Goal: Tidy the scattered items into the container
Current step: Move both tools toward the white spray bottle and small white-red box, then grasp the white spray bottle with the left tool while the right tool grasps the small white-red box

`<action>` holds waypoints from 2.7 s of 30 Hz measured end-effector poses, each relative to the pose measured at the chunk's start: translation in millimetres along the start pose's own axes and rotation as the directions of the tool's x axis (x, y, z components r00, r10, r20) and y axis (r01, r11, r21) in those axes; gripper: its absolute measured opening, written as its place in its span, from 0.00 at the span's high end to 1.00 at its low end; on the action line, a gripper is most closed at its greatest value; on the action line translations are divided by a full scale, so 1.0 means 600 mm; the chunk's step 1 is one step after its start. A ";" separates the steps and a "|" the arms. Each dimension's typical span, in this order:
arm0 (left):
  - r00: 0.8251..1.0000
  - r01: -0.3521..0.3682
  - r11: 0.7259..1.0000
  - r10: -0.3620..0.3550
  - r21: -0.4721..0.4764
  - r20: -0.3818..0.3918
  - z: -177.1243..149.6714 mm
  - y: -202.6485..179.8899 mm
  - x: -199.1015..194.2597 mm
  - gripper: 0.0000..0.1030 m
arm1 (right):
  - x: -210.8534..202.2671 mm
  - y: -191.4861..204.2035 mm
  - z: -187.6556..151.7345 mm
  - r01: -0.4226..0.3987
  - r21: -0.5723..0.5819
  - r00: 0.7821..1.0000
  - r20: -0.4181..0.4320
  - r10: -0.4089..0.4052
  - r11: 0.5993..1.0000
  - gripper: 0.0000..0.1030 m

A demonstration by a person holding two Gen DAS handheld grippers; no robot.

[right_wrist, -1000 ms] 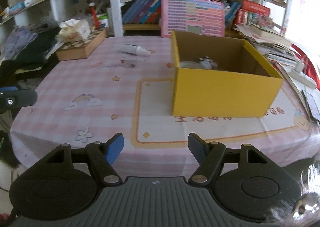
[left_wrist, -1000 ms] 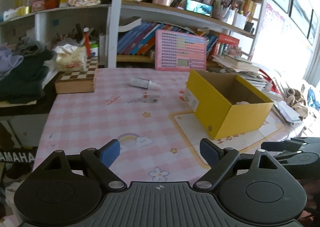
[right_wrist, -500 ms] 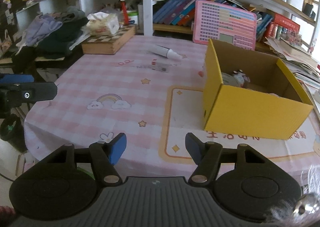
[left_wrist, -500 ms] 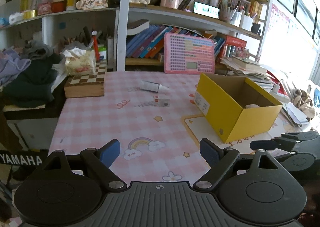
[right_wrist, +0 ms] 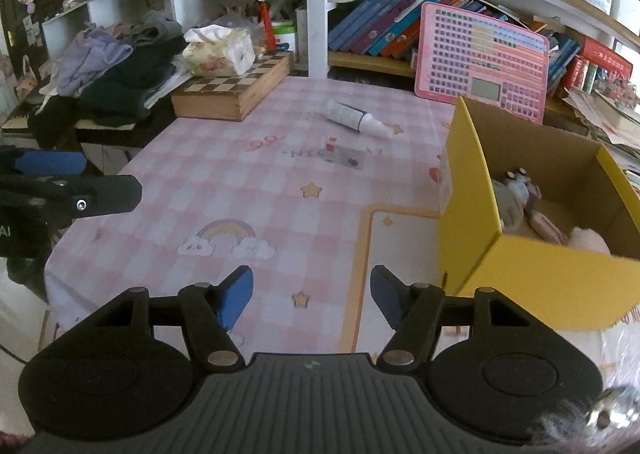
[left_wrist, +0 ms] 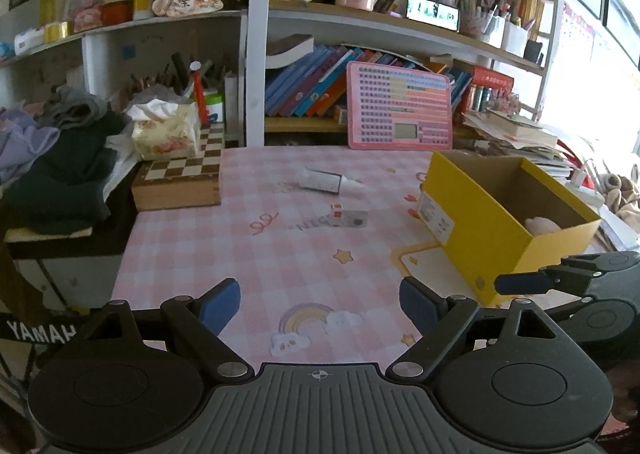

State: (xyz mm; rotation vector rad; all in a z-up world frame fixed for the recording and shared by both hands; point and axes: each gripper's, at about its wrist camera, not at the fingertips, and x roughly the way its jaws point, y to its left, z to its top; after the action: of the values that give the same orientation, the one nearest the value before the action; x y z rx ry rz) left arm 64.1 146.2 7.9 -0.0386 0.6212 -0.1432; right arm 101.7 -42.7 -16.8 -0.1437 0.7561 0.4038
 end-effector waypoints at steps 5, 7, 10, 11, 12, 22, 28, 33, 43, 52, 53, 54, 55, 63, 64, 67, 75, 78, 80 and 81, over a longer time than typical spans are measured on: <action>1.000 -0.011 1.000 0.011 0.002 -0.016 0.023 0.010 0.043 0.14 | 0.043 -0.009 0.037 0.008 0.015 1.000 -0.003 -0.008 1.000 0.38; 1.000 -0.012 1.000 0.012 -0.001 -0.019 0.034 0.013 0.061 0.14 | 0.063 -0.014 0.052 0.004 0.020 1.000 -0.010 -0.004 1.000 0.39; 1.000 -0.011 1.000 0.011 0.005 -0.019 0.054 0.016 0.085 0.14 | 0.092 -0.022 0.072 -0.005 0.032 1.000 -0.020 0.006 0.999 0.40; 1.000 -0.012 1.000 0.012 0.011 -0.019 0.061 0.016 0.093 0.14 | 0.102 -0.024 0.079 -0.006 0.035 1.000 -0.023 0.007 0.999 0.40; 1.000 -0.013 1.000 0.014 0.019 -0.020 0.068 0.017 0.103 0.14 | 0.112 -0.027 0.086 -0.008 0.039 1.000 -0.025 0.009 0.999 0.40; 0.998 0.013 0.992 -0.006 0.125 -0.055 0.131 0.027 0.211 0.14 | 0.209 -0.039 0.140 -0.003 0.056 0.997 -0.074 0.007 0.998 0.40; 0.992 0.075 0.981 -0.056 0.181 -0.110 0.170 0.046 0.310 0.14 | 0.272 -0.041 0.173 0.015 0.045 0.994 -0.113 -0.010 0.999 0.40; 0.986 0.096 0.976 -0.066 0.195 -0.154 0.195 0.059 0.392 0.14 | 0.319 -0.046 0.202 0.047 0.016 0.991 -0.129 -0.045 0.999 0.41; 0.984 0.128 0.972 -0.100 0.196 -0.148 0.240 0.058 0.476 0.14 | 0.407 -0.042 0.239 0.038 -0.074 0.978 -0.203 -0.052 0.997 0.44; 0.978 0.161 0.963 -0.126 0.218 -0.165 0.246 0.051 0.499 0.14 | 0.412 -0.060 0.230 -0.030 -0.057 0.968 -0.249 0.015 0.998 0.81; 0.978 0.165 0.961 -0.129 0.222 -0.166 0.245 0.049 0.501 0.14 | 0.408 -0.064 0.226 -0.032 -0.042 0.967 -0.254 0.020 0.999 0.84; 0.977 0.171 0.959 -0.135 0.225 -0.166 0.245 0.047 0.502 0.14 | 0.402 -0.069 0.223 -0.035 -0.022 0.965 -0.261 0.028 0.999 0.86; 0.976 0.178 0.957 -0.142 0.227 -0.167 0.245 0.046 0.503 0.14 | 0.396 -0.074 0.218 -0.040 0.000 0.963 -0.267 0.038 0.999 0.86; 0.955 0.279 0.913 -0.230 0.297 -0.188 0.233 0.018 0.513 0.14 | 0.342 -0.074 0.172 -0.086 0.047 0.948 -0.304 0.096 0.995 0.86; 0.950 0.294 0.902 -0.239 0.316 -0.199 0.231 0.015 0.515 0.14 | 0.337 -0.072 0.168 -0.093 0.039 0.948 -0.303 0.100 0.995 0.86; 0.937 0.338 0.860 -0.267 0.382 -0.227 0.224 0.007 0.520 0.15 | 0.330 -0.071 0.162 -0.105 0.037 0.946 -0.304 0.112 0.994 0.86; 0.884 0.463 0.675 -0.308 0.575 -0.351 0.238 -0.017 0.573 0.20 | 0.327 -0.082 0.162 -0.115 0.083 0.940 -0.313 0.136 0.990 0.86; 0.868 0.483 0.662 -0.273 0.573 -0.415 0.240 -0.011 0.611 0.29 | 0.332 -0.089 0.164 -0.116 0.090 0.939 -0.316 0.139 0.989 0.86; 0.859 0.491 0.672 -0.267 0.555 -0.438 0.238 -0.005 0.626 0.31 | 0.332 -0.090 0.164 -0.115 0.088 0.939 -0.316 0.137 0.990 0.86; 0.858 0.489 0.677 -0.260 0.550 -0.443 0.235 -0.004 0.629 0.40 | 0.332 -0.090 0.164 -0.114 0.084 0.939 -0.316 0.135 0.990 0.86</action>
State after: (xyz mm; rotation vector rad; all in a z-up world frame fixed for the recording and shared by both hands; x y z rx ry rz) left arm 449.3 88.1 -95.2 0.5533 0.8699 -0.7928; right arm 316.9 -5.0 -84.4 -0.1019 1.1030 0.4822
